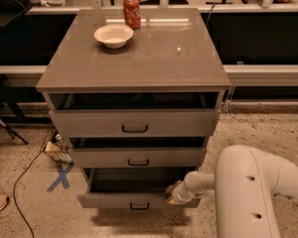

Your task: Open bottom drawer

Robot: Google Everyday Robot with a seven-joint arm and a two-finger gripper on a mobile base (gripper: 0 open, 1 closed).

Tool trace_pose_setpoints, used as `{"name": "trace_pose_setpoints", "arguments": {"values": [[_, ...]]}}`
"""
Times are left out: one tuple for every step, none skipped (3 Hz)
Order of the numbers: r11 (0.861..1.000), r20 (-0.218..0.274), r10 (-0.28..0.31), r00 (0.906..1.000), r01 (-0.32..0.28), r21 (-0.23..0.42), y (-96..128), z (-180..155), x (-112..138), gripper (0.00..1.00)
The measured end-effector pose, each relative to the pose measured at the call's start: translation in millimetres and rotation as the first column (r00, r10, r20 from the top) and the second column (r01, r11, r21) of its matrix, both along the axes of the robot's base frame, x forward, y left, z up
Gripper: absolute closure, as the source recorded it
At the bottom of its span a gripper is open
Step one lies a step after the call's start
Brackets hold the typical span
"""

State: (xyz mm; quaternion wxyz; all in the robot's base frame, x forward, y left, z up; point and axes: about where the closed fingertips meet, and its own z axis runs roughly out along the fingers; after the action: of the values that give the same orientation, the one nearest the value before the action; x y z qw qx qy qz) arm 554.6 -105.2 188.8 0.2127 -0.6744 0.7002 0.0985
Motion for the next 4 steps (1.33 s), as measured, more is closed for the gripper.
{"name": "trace_pose_setpoints", "arguments": {"values": [[1.000,0.000,0.000,1.0000,0.000,0.000,0.1,-0.1,-0.1,1.00],[1.000,-0.003,0.002,1.0000,-0.002,0.001,1.3,-1.3,-1.5,0.81],[1.000,-0.005,0.003,1.0000,-0.003,0.002,2.5,-2.5,-2.7,0.59],[1.000,-0.006,0.003,1.0000,-0.003,0.002,2.7,-2.6,-2.9,0.35]]}}
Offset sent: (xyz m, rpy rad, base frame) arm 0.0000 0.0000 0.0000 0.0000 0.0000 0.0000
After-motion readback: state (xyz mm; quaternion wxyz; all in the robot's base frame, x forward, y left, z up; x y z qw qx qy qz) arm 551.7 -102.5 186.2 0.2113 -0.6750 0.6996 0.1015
